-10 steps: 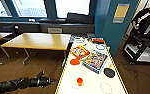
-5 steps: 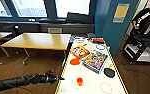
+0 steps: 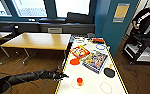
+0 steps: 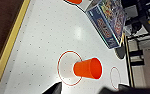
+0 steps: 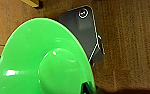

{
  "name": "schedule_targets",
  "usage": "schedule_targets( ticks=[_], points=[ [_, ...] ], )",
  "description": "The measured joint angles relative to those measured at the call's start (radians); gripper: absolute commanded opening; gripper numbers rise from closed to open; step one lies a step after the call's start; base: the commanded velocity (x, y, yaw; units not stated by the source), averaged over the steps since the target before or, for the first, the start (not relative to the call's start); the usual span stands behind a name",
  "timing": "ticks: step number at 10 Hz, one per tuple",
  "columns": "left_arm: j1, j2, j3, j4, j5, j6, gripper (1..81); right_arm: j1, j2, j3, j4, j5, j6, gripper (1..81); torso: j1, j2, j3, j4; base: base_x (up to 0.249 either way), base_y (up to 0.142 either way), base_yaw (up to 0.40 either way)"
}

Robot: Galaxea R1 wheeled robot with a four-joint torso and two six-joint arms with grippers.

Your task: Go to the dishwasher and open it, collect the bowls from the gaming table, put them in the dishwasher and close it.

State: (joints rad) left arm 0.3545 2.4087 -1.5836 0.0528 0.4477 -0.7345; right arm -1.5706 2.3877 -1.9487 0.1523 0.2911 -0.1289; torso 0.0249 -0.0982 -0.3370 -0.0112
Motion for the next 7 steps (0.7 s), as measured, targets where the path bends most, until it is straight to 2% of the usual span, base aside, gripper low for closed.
schedule_targets(
  ticks=[2,4,5,6,7],
  points=[
    [-0.020,0.047,-0.069,0.012,0.070,-0.006,81.1,0.000,0.000,0.003,-0.001,-0.003,0.000,1.0,0.000,0.000,0.000,0.000,0.000,0.000,0.000],
    [-0.020,0.120,-0.120,0.030,0.109,-0.031,81.1,0.000,0.000,0.005,0.000,-0.003,0.000,1.0,0.000,0.000,0.000,0.000,0.000,0.000,0.000],
    [-0.020,0.149,-0.141,0.061,0.129,-0.061,81.1,0.000,0.000,0.008,0.000,-0.003,0.000,1.0,0.000,0.000,0.000,0.000,0.000,0.000,0.000],
    [-0.020,0.171,-0.155,0.114,0.168,-0.111,81.1,0.000,0.000,0.010,0.000,-0.003,0.000,1.0,0.000,0.000,0.000,0.000,0.000,0.000,0.000],
    [-0.020,0.190,-0.159,0.187,0.204,-0.175,81.1,0.000,0.000,0.010,-0.001,-0.003,0.000,1.0,0.000,0.000,0.000,0.000,0.000,0.000,0.000]
  ],
)
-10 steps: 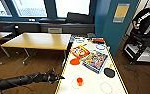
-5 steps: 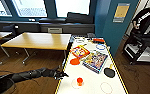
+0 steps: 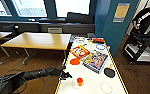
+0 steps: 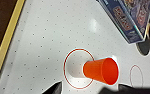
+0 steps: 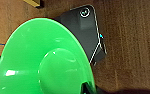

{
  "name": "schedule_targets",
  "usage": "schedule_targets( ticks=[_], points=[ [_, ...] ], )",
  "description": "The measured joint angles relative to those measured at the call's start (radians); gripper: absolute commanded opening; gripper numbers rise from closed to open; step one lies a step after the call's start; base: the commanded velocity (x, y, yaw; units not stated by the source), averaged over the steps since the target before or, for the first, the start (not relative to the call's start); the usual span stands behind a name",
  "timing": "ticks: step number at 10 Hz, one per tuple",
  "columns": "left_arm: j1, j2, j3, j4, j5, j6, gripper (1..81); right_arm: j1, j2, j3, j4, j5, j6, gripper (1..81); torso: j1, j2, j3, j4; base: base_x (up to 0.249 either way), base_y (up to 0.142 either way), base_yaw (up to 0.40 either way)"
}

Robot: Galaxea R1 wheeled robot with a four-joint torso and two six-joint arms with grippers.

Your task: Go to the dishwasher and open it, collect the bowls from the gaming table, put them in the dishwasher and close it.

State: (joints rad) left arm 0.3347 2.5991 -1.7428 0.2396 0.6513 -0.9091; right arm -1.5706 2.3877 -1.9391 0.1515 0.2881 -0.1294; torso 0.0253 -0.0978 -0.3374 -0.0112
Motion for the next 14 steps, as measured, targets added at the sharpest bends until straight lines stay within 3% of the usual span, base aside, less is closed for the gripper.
schedule_targets(
  ticks=[1,2,3,5,14],
  points=[
    [0.000,0.017,0.004,0.080,0.012,-0.075,81.1,0.000,0.000,0.000,0.000,0.000,0.000,1.0,0.000,0.000,0.000,0.000,0.000,0.000,0.000],
    [0.000,0.036,0.016,0.142,0.023,-0.119,81.1,0.000,0.000,0.000,0.000,0.000,0.000,1.0,0.000,0.000,0.000,0.000,0.000,0.000,0.000],
    [0.000,0.062,0.023,0.180,0.047,-0.145,81.1,0.000,0.000,0.000,0.000,0.000,0.000,1.0,0.000,0.000,0.000,0.000,0.000,0.000,0.000],
    [0.000,0.094,0.033,0.218,0.070,-0.183,81.1,0.001,0.000,0.002,0.000,0.000,0.000,1.0,0.000,0.000,0.000,0.000,0.000,0.000,0.000],
    [0.011,0.170,-0.098,0.244,0.044,-0.212,81.1,0.023,0.000,0.024,0.000,-0.019,0.000,1.0,0.000,0.000,0.000,0.000,0.000,0.000,0.000]
  ],
)
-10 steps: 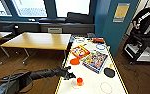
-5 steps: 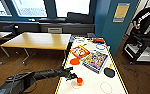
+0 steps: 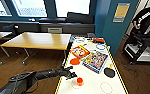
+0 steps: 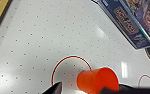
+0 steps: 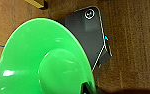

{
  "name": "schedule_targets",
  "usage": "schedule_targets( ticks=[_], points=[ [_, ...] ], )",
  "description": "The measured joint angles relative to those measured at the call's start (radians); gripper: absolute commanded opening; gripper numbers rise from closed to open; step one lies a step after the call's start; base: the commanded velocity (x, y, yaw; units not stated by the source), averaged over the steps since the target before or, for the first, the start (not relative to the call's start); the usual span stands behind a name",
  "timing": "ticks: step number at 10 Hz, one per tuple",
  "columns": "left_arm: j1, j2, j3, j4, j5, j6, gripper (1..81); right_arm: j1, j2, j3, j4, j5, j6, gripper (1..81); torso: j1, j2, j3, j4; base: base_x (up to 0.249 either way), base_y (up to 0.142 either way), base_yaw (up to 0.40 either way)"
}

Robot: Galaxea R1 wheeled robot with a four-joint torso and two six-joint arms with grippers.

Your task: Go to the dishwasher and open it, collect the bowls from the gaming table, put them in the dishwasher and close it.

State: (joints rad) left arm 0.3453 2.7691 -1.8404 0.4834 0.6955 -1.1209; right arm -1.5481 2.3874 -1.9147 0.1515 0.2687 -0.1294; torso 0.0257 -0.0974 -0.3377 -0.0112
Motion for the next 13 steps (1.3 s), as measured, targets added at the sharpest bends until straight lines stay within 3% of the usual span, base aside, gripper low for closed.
schedule_targets(
  ticks=[6,13],
  points=[
    [0.000,0.082,-0.066,0.000,-0.004,-0.001,81.1,0.000,0.001,0.000,0.000,-0.001,0.000,1.0,0.000,0.000,0.000,0.000,0.000,0.000,0.000],
    [0.028,0.093,-0.110,0.008,-0.003,-0.001,81.1,0.000,0.001,0.000,0.000,-0.003,-0.001,1.0,0.000,0.000,0.000,0.000,0.000,0.000,0.000]
  ],
)
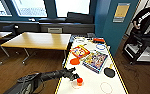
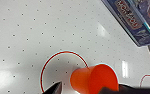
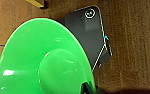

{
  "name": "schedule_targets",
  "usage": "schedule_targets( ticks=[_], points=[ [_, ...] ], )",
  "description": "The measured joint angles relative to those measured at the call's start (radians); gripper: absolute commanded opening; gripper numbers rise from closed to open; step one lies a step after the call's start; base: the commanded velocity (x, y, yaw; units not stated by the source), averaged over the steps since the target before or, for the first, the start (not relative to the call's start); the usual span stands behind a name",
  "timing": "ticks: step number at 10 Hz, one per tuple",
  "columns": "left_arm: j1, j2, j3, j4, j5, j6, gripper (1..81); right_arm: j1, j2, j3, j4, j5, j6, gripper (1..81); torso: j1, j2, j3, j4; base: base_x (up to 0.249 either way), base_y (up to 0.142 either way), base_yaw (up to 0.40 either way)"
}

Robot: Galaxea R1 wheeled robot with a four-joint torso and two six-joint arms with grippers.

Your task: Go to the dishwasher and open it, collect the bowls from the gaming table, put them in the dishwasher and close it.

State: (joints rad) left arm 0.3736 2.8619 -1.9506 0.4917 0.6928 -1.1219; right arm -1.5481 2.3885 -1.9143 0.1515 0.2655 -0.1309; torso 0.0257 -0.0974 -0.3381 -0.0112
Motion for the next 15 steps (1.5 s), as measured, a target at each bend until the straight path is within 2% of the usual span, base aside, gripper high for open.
schedule_targets(
  ticks=[2,6,8,9,11,15],
  points=[
    [0.015,0.005,-0.002,0.029,-0.001,0.000,81.1,0.005,0.000,0.004,0.000,-0.004,0.000,1.0,0.000,0.000,0.000,0.000,0.000,0.000,0.000],
    [0.037,0.032,-0.032,0.036,-0.001,-0.001,81.1,0.009,0.001,0.010,0.000,-0.005,-0.004,1.0,0.000,0.000,0.000,0.000,0.000,0.000,0.000],
    [0.038,0.056,-0.067,0.040,0.003,-0.010,81.1,0.011,0.002,0.011,0.000,-0.004,-0.005,1.0,0.000,0.000,0.000,0.000,0.000,0.000,0.000],
    [0.038,0.064,-0.069,0.041,0.004,-0.027,81.1,0.011,0.002,0.011,0.000,-0.005,-0.004,1.0,0.000,0.000,0.000,0.000,0.000,0.000,0.000],
    [0.039,0.077,-0.093,0.043,0.017,-0.032,81.1,0.012,0.002,0.013,0.000,-0.005,-0.004,1.0,0.000,0.000,0.000,0.000,0.000,0.000,0.000],
    [0.090,0.082,-0.101,0.071,0.025,-0.033,81.1,0.019,0.002,0.021,0.000,-0.005,-0.004,1.0,0.000,0.000,0.000,0.000,0.000,0.000,0.000]
  ],
)
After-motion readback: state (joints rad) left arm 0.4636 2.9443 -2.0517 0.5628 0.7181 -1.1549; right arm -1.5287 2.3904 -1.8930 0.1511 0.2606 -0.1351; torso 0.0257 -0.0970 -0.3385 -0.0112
